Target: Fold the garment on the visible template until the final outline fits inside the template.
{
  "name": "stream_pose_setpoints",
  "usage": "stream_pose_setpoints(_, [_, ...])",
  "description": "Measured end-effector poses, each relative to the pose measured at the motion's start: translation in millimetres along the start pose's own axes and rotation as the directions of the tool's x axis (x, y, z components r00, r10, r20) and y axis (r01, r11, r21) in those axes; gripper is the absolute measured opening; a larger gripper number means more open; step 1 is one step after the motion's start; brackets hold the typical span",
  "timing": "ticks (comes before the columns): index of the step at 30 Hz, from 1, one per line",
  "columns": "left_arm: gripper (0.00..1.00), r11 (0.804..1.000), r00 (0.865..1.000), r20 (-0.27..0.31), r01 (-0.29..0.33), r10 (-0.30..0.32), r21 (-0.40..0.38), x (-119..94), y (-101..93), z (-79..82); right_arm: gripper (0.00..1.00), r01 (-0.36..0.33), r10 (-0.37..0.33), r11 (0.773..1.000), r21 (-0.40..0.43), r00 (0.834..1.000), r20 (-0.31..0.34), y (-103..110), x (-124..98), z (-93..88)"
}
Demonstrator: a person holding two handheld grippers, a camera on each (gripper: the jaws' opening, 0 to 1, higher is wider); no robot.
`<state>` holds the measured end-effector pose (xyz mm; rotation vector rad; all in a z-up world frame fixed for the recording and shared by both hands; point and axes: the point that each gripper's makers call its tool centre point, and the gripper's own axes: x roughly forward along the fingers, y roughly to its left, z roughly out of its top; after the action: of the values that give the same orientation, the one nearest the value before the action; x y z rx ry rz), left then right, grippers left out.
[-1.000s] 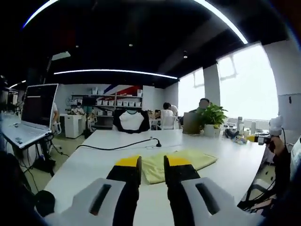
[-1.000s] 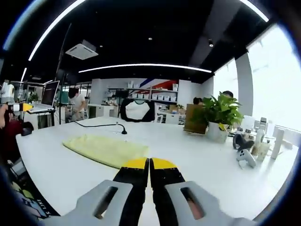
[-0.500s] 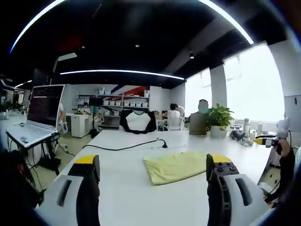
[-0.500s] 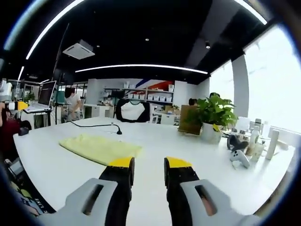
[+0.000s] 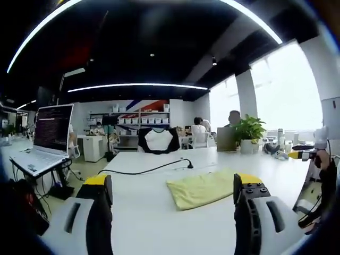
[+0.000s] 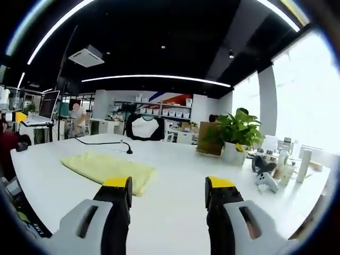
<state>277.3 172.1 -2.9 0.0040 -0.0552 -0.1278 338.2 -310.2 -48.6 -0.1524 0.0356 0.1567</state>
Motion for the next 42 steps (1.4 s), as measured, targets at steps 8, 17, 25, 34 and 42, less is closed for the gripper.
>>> stream_pose_setpoints(8, [1.0, 0.999, 0.998, 0.029, -0.047, 0.046, 0.026, -1.5, 8.5, 3.3, 0.88, 0.028, -0.027, 0.999, -0.02, 0.999, 0.041, -3.9, 2.4, 5.1])
stream_pose_setpoints(17, [1.0, 0.998, 0.999, 0.027, -0.046, 0.046, 0.033, -1.4, 13.6, 1.4, 0.99, 0.039, -0.038, 0.998, -0.041, 0.998, 0.043, -6.1, 1.4, 7.7])
stream_pose_setpoints(25, [1.0, 0.998, 0.998, 0.035, -0.048, 0.047, 0.036, -5.9, 15.9, -0.2, 0.99, 0.046, -0.044, 0.998, -0.047, 0.998, 0.045, -5.6, -4.8, 8.5])
stream_pose_setpoints(34, [1.0, 0.996, 0.996, 0.052, -0.076, 0.074, 0.043, -15.1, 20.5, 3.5, 1.0, 0.044, -0.041, 0.998, -0.05, 0.998, 0.047, -7.5, -12.3, 9.0])
stream_pose_setpoints(42, [1.0, 0.998, 0.998, 0.051, -0.049, 0.047, 0.042, -13.5, 9.2, 0.8, 0.99, 0.056, -0.055, 0.997, -0.052, 0.998, 0.032, -12.1, -13.3, 3.9])
